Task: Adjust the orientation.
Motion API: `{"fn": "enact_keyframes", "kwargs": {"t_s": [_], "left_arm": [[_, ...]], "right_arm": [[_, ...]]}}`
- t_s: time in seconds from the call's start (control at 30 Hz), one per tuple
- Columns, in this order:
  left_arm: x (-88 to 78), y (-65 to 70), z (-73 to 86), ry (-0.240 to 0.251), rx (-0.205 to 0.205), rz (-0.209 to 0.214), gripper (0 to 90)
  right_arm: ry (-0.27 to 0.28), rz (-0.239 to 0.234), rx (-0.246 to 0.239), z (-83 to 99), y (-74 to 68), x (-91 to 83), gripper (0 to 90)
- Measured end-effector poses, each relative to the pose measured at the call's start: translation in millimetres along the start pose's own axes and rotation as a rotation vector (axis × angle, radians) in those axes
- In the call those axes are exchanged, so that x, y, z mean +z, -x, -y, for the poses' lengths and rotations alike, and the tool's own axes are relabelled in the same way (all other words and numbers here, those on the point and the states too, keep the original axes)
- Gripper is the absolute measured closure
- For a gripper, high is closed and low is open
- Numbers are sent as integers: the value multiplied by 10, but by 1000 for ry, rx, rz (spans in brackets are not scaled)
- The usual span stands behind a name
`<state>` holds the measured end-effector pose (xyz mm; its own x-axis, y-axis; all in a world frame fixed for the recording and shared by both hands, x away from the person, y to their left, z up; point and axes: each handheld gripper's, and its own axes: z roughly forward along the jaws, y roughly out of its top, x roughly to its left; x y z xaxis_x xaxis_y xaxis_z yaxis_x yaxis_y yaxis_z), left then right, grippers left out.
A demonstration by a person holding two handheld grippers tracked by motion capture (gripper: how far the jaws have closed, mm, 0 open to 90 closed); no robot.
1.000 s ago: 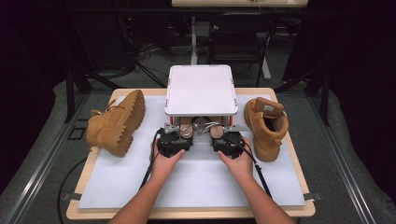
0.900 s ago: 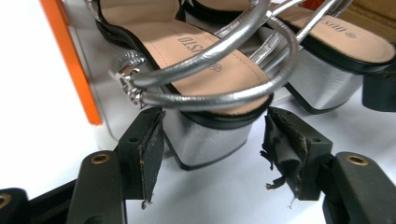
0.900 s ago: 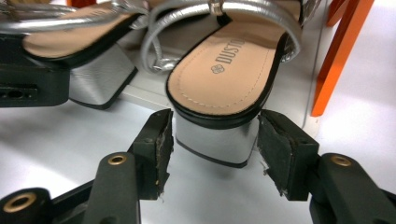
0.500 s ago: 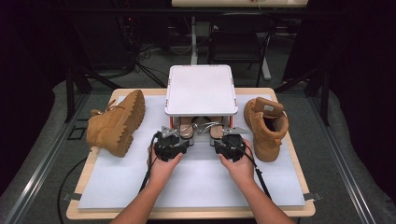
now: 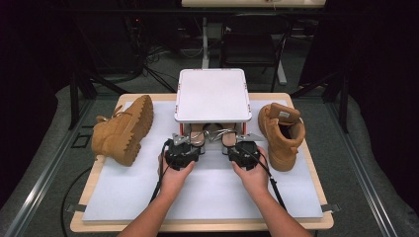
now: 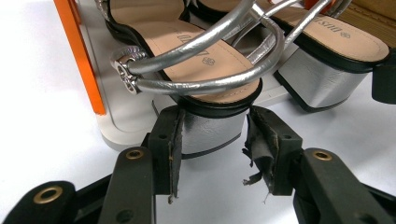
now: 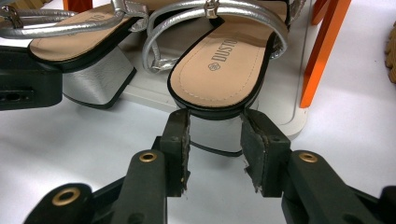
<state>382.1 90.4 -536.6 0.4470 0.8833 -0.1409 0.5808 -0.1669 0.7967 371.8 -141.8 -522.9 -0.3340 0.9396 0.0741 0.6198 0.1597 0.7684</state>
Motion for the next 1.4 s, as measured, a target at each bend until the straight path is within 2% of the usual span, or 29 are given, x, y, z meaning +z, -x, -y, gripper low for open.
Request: {"fn": "enact_keyframes", "kwargs": {"t_s": [0.43, 0.8, 0.87, 1.17, 1.23, 1.4], "left_arm": [[7, -17, -111, -22, -19, 20, 582], [122, -67, -158, -30, -16, 10, 583], [144, -79, -174, -32, -22, 12, 583], [223, -129, -207, -21, -35, 13, 583], [239, -133, -205, -19, -37, 2, 584], [244, -141, -205, -23, -44, 4, 588]], "right_arm": [[13, -2, 4, -46, -18, 9, 637], [3, 18, 12, -103, 16, 127, 642], [16, 16, 13, -105, 17, 147, 642], [14, 23, 21, -161, 35, 220, 641], [23, 16, 24, -167, 36, 240, 640], [8, 24, 24, -198, 35, 265, 639]]}}
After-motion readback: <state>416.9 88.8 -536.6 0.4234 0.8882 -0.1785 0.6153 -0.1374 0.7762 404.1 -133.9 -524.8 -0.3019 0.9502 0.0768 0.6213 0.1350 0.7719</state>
